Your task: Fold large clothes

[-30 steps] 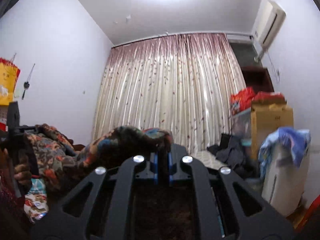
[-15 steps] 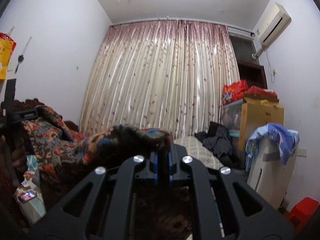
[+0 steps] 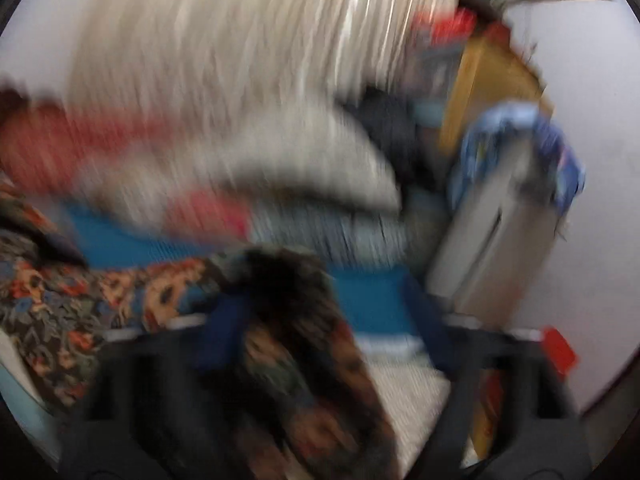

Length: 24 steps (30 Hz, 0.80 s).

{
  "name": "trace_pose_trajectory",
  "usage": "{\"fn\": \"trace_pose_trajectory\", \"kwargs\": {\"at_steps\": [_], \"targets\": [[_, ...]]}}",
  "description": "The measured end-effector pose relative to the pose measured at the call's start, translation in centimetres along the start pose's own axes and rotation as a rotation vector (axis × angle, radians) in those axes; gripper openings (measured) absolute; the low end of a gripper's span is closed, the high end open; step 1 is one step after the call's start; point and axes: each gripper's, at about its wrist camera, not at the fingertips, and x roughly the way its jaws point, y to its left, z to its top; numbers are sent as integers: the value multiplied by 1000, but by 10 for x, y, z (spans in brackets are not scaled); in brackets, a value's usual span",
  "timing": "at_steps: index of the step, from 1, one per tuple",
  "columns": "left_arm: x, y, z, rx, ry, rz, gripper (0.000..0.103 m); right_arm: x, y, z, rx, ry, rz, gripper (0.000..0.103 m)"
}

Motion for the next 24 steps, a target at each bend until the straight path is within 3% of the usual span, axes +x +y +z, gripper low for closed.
{"fn": "trace_pose_trajectory", "kwargs": {"at_steps": [2,3,5,7,13,15,19,22,24], "targets": [[56,-18,-39,92,207,3,4,50,7,-40,-21,156,-43,74],[73,-21,-58,114,284,-8,1,63,5,-63,17,212,-20,74],[97,-24,-98,153,385,-21,0,64,-4,-102,122,251,43,74],[103,-25,-125,218,394,36,0,57,-10,-133,199,268,92,74],[97,-5,-150,228,377,21,0,25,5,-210,342,321,275,74],[94,0,-149,215,379,9,0,23,20,-209,340,325,360,74],[91,3,-137,155,381,-35,0,31,62,-188,468,381,725,73],[81,7,-136,123,372,-68,0,47,102,-170,558,434,885,73],[71,10,-135,119,362,-97,0,69,133,-166,652,513,999,63]]}}
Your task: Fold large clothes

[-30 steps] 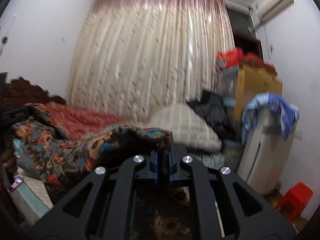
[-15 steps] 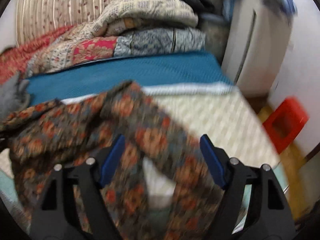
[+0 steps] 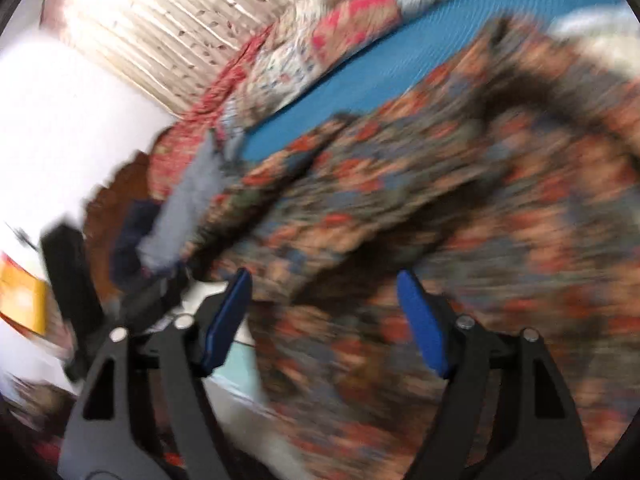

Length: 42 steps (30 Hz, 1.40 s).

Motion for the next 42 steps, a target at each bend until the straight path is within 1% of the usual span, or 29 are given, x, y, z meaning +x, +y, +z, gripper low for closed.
{"fn": "trace_pose_trajectory", "kwargs": {"at_steps": [1,2,3,5,7,8,10,12,13,14,15,17,19,21,23,25,27,29,30,31,32,33,34,35,36,37,39,40,42], "targets": [[-5,1,-2,3,-5,-14,0,18,0,4,37,44,27,41],[-15,4,-4,8,-21,-36,0,30,1,8,56,72,43,15],[-22,6,-7,9,-36,-47,0,39,4,15,66,86,55,10],[-42,17,-15,12,-97,-53,0,38,22,40,26,25,15,8],[-52,32,-25,6,-137,-20,0,19,41,73,-20,-90,-8,8],[-51,42,-32,-6,-134,17,0,2,53,98,-50,-188,-46,8],[-44,57,-39,-36,-97,38,0,-29,67,142,-107,-382,-206,8],[-25,75,-46,-100,-12,25,0,-43,64,166,-101,-474,-352,16],[-17,81,-49,-133,22,-1,0,-47,55,176,-66,-480,-397,40],[-10,85,-51,-159,42,-26,0,-49,46,178,-34,-457,-403,57],[-5,87,-52,-172,54,-40,0,-53,38,174,-8,-445,-396,72],[10,87,-55,-187,86,-70,0,-64,25,152,-27,-432,-377,72],[24,85,-60,-195,123,-100,0,-72,15,120,-68,-401,-393,72],[38,84,-67,-208,159,-123,0,-92,-3,74,-87,-366,-407,72],[48,84,-75,-227,187,-147,0,-106,-20,19,-100,-327,-433,72],[57,86,-83,-245,215,-161,0,-112,-34,-25,-124,-282,-498,72],[66,86,-91,-270,251,-171,0,-114,-47,-54,-116,-241,-546,72],[76,86,-99,-300,295,-209,0,-115,-56,-78,-94,-198,-532,72],[82,84,-103,-321,325,-242,0,-113,-58,-87,-98,-181,-527,72],[85,83,-107,-349,324,-243,0,-110,-58,-94,-114,-168,-531,72],[84,81,-108,-358,308,-231,0,-103,-57,-99,-144,-145,-551,70],[81,77,-107,-354,293,-227,0,-95,-56,-100,-166,-113,-579,61],[76,69,-104,-338,288,-261,0,-89,-57,-101,-165,-74,-581,29],[71,64,-102,-331,280,-277,12,-87,-57,-100,-160,-60,-568,11],[62,60,-99,-322,252,-269,13,-90,-53,-98,-168,-71,-566,11],[42,55,-94,-290,189,-255,14,-95,-47,-98,-192,-90,-571,11],[8,47,-87,-227,93,-270,14,-112,-30,-97,-256,-145,-602,10],[-21,42,-85,-178,26,-299,14,-127,-21,-97,-280,-181,-635,10],[-62,36,-88,-104,-68,-354,14,-153,-15,-95,-278,-225,-669,10]]}}
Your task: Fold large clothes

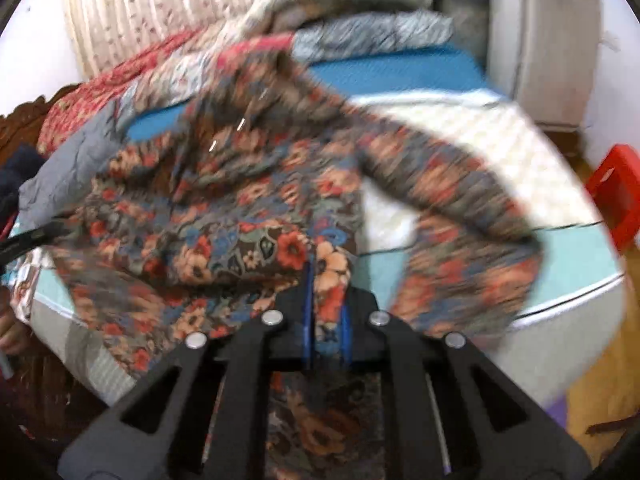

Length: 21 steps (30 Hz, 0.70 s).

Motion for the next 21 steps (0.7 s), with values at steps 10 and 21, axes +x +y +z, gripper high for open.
{"fn": "trace_pose_trajectory", "kwargs": {"at_steps": [10,21], "targets": [[-49,-40,-64,212,117,-267,9,-24,-71,-15,22,60,-451,21],[-42,48,-68,-86,86,-160,9,-7,148,78,-328,-83,133,54]]}}
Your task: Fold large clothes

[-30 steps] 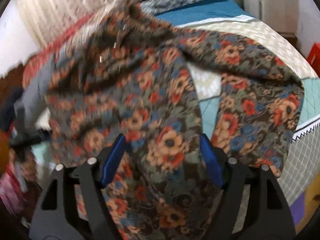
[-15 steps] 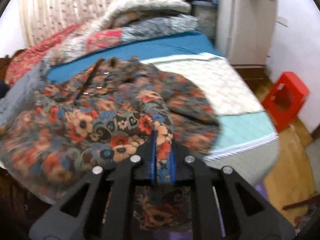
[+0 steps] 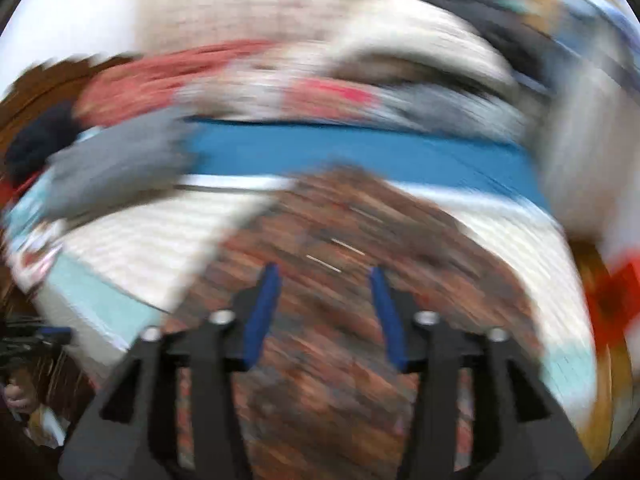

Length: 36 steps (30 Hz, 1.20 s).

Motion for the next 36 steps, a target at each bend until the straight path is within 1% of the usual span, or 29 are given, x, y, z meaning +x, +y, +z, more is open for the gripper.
{"fn": "trace_pose_trajectory", "kwargs": {"at_steps": [1,2,3,5,6,7,8,9,10,11,12,13,14,16,17,18,19,20,22,23,27,29,30,31,32,33,34,35,36], "targets": [[-6,8,0,-22,-23,4,9,22,36,19,-81,9,65,56],[-8,14,1,-39,-33,10,9,40,58,28,-132,23,96,56],[-10,21,2,-56,-37,15,9,67,86,38,-199,55,116,56],[-20,40,-3,-103,-41,32,9,123,125,46,-275,166,132,56],[-22,47,-4,-119,-41,38,9,154,139,46,-314,231,117,56],[-23,52,-6,-131,-42,43,9,183,149,44,-360,291,71,56],[-26,58,-9,-146,-46,47,9,201,156,42,-398,328,28,56],[-28,63,-12,-153,-48,45,9,224,160,35,-468,376,-54,56],[-31,65,-14,-158,-50,44,9,236,164,30,-507,408,-113,56],[-30,70,-16,-163,-47,46,9,251,157,23,-534,466,-167,49],[-29,74,-17,-168,-43,49,9,254,148,16,-528,488,-159,37],[-27,77,-18,-172,-39,50,9,255,142,14,-513,510,-143,17],[-25,81,-18,-180,-33,48,9,252,138,14,-492,508,-125,12],[-20,90,-18,-197,-24,38,9,238,132,21,-414,484,-84,11],[-19,92,-19,-202,-22,34,9,229,125,32,-336,468,-46,10],[-16,95,-18,-208,-20,31,9,217,117,45,-248,443,8,10],[-15,97,-17,-211,-21,28,9,209,116,56,-192,419,56,10],[-15,100,-16,-216,-28,23,9,190,114,75,-125,368,139,10],[-17,103,-15,-222,-45,14,9,171,126,100,-81,304,225,10],[-19,105,-16,-224,-54,11,9,159,136,118,-55,272,278,10],[-31,111,-17,-238,-84,23,9,142,171,159,-14,210,411,10],[-38,116,-21,-250,-95,36,9,141,186,172,6,174,487,13],[-42,117,-23,-258,-99,42,9,142,194,171,28,171,528,15],[-45,119,-24,-268,-102,48,9,149,203,166,53,189,575,19],[-47,123,-26,-281,-104,59,9,154,210,160,52,213,580,28],[-48,125,-27,-292,-103,70,9,160,219,151,23,241,542,35],[-48,127,-27,-298,-100,79,8,165,223,144,-17,249,480,50],[-46,130,-27,-307,-93,97,5,165,226,132,-61,240,414,55],[-46,133,-27,-310,-90,107,2,165,224,123,-83,238,388,55]]}}
